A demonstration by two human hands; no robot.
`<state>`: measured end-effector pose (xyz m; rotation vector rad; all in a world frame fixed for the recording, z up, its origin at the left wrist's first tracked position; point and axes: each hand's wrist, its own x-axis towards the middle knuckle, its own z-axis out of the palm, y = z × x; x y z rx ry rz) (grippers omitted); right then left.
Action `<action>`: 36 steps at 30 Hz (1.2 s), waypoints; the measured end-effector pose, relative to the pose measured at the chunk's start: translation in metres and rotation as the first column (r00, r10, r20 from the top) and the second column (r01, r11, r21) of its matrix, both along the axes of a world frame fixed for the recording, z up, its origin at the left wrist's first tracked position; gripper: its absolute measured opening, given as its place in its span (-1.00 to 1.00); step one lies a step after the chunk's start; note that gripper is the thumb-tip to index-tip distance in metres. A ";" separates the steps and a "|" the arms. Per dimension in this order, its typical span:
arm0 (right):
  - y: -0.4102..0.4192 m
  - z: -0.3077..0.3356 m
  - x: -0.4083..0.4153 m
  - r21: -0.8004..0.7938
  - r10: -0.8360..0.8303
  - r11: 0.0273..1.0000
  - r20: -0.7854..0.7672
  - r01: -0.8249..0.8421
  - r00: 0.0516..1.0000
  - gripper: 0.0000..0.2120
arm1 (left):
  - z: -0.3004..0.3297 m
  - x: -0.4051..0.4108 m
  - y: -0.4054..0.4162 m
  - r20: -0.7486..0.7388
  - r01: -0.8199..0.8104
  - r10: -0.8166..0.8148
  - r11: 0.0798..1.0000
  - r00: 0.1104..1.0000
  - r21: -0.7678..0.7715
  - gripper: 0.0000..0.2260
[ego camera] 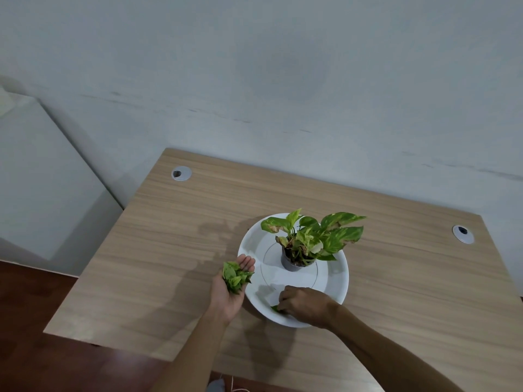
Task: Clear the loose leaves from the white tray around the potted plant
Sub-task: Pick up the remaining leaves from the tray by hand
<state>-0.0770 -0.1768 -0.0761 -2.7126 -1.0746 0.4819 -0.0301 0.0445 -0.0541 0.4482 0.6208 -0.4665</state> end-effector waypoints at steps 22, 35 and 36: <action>0.016 0.014 -0.001 -0.078 -0.102 0.992 -0.103 0.094 0.989 -0.69 | 0.000 -0.001 -0.002 -0.020 0.010 -0.010 1.000 1.000 0.025 -0.67; 0.028 0.019 -0.015 0.237 -0.534 0.780 -0.231 0.580 0.813 -0.84 | 0.006 -0.003 -0.001 -0.006 -0.005 0.005 1.000 1.000 0.009 -0.66; 0.033 0.026 -0.014 0.299 -0.561 0.734 -0.241 0.610 0.792 -0.85 | 0.007 -0.004 -0.001 -0.010 -0.001 0.002 1.000 1.000 0.011 -0.66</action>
